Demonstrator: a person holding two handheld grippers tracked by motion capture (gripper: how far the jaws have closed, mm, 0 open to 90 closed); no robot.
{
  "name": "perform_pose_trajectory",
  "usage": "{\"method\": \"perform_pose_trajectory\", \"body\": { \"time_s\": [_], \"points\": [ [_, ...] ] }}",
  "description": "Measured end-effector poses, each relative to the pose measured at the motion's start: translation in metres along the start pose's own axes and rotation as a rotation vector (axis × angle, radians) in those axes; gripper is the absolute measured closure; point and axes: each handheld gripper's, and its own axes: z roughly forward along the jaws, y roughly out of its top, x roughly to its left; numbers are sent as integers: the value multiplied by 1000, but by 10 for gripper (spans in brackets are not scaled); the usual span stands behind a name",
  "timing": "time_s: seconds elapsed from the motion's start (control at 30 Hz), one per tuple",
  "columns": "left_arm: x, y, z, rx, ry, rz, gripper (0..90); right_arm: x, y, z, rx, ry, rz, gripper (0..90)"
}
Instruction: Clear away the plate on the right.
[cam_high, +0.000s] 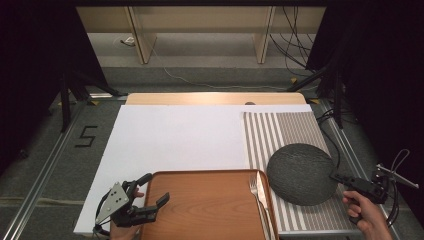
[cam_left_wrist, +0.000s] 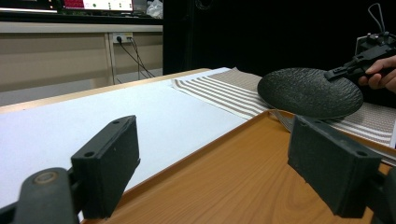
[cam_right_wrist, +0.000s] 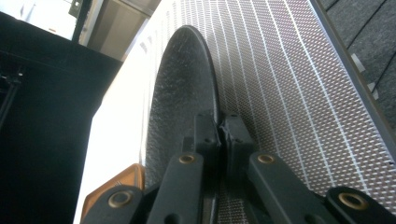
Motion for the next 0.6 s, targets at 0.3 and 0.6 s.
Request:
{"method": "perform_pose_trajectory", "body": {
  "time_s": [0.3, 0.6],
  "points": [
    [0, 0, -1, -5, 1, -2, 164, 1, 0, -1, -13, 4, -10, 874],
    [0, 1, -1, -5, 1, 0, 163, 1, 0, -4, -44, 2, 8, 871]
  ]
}}
